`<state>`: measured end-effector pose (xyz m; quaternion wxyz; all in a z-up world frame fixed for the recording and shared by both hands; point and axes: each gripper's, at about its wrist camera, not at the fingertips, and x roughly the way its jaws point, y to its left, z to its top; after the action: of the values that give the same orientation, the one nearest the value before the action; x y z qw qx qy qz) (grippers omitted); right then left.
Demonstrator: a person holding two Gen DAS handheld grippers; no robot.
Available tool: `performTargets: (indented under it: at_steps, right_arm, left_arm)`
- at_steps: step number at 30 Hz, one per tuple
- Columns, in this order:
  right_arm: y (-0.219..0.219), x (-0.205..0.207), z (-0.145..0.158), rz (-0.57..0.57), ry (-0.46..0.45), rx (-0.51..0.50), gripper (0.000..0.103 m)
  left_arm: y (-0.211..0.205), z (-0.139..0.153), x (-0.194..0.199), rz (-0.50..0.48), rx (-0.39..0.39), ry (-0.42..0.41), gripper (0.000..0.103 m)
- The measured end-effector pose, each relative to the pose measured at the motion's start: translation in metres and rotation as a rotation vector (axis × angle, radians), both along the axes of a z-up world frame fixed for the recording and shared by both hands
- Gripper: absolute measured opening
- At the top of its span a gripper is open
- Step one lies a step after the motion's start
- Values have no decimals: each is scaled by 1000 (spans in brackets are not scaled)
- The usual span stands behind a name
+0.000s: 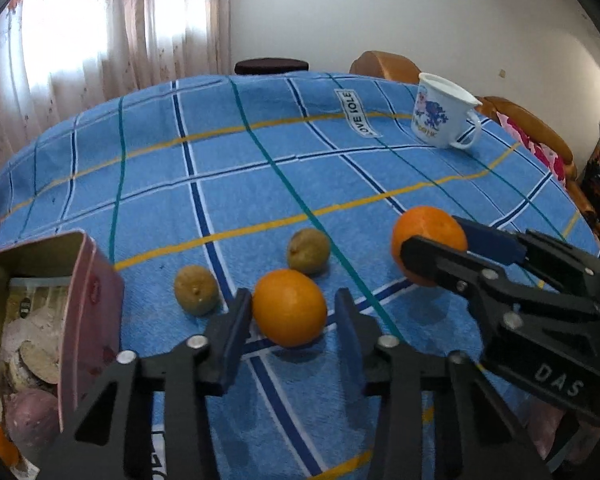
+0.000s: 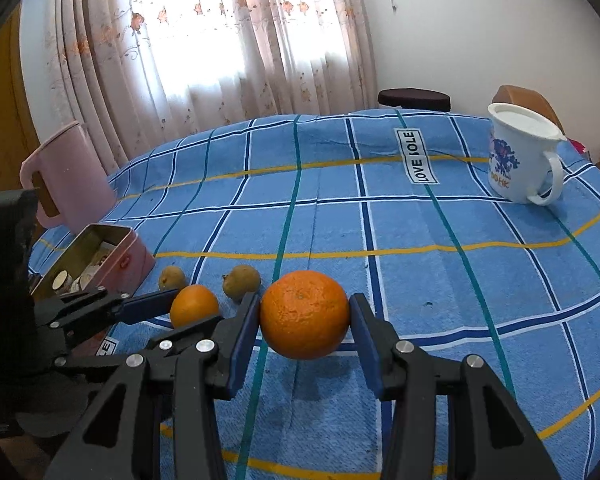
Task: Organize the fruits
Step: 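Grasp an orange with the left gripper while the right grasps another orange, then carry both oranges over the pink tin box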
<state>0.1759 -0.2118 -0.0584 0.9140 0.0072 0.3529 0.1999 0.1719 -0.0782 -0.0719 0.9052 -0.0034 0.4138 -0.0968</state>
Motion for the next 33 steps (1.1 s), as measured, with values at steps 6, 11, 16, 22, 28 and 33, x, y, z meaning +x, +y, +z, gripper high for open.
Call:
performTargets:
  at_steps: [6,11,16,22,28,33]
  right_arm:
    - [-3,-4,3,0,-26,21,48]
    - [-6,-10,6,5,-54,42,48]
    - [-5,-15,9,18,-81,47,48]
    - [-6,-18,12,30,-107,58,48]
    - [-7,-24,16,38,-141,71,48]
    - [-9,-30,19,43,-174,79,48]
  left_arm:
    - [1,5,-6,-11,-16,-36,38]
    - [6,13,-13,8,-27,-89,38]
    - [12,19,-18,33,-46,-140,38]
    - [13,26,-26,42,-47,-202,38]
    - [18,29,-31,64,-60,-236,38]
    - [17,33,-38,68,-57,-276,38]
